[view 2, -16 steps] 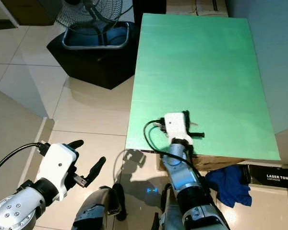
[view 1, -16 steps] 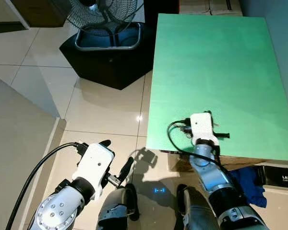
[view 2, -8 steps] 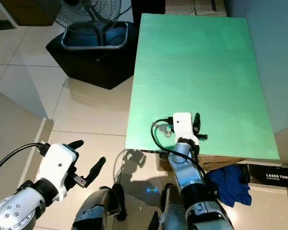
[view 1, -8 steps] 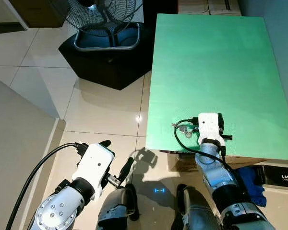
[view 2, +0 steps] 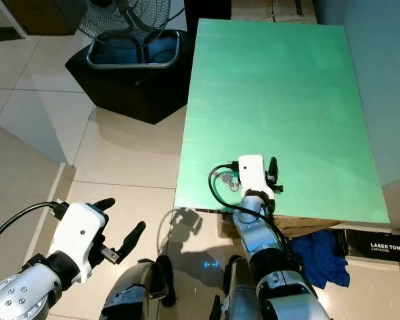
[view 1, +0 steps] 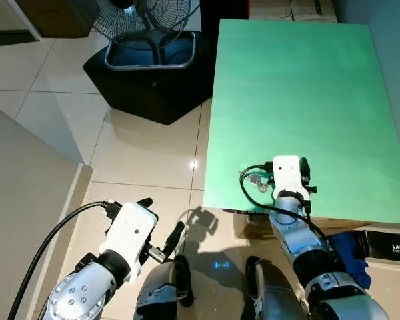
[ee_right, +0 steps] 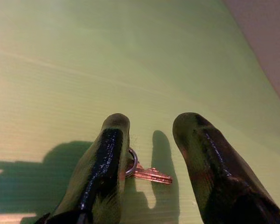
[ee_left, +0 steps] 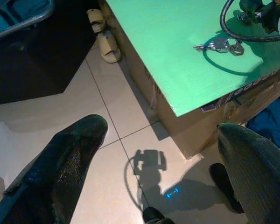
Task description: Hang keys on a hook
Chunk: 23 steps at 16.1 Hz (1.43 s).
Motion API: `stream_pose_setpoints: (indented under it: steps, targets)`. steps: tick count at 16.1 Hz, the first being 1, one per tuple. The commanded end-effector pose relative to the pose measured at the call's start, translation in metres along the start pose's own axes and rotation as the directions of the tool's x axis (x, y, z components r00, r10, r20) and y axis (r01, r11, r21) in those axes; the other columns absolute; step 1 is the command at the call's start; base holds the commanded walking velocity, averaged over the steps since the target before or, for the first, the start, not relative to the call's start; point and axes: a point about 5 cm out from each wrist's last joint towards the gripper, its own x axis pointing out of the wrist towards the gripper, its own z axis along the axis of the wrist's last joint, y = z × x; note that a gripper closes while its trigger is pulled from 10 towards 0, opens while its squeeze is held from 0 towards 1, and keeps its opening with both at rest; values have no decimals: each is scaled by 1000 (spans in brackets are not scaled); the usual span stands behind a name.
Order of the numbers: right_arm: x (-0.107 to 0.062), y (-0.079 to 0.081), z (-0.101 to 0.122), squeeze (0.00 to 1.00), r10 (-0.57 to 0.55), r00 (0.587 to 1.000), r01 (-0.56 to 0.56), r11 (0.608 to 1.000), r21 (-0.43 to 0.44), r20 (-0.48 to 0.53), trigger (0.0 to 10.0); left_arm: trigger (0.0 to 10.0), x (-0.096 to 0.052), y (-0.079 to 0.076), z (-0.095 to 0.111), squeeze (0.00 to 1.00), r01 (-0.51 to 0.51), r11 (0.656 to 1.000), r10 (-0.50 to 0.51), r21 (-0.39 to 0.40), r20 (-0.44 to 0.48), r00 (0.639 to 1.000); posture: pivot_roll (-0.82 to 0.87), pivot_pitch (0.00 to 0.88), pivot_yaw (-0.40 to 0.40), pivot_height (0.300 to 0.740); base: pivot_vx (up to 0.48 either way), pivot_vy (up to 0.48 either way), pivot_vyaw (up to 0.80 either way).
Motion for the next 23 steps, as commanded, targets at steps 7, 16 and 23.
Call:
stream_pose_setpoints:
  steps: [7, 16, 23]
  targets:
    - [-5, 2, -23, 0, 9, 991, 3, 996, 93, -132, 10000, 10000, -6, 1, 0, 0, 3, 1000, -3, 10, -14, 1000, 72, 331, 105, 713, 0, 0, 0]
    - [-9, 7, -25, 0, 63, 992, -41, 980, 192, -111, 0, 10000, -6, 1, 0, 0, 9, 1000, -8, 10, -15, 1000, 75, 339, 111, 713, 0, 0, 0]
    - [-6, 2, -20, 0, 33, 996, -10, 970, 242, -88, 0, 10000, -3, 0, 1, 0, 14, 1000, -14, 9, -12, 1000, 62, 336, 110, 713, 0, 0, 0]
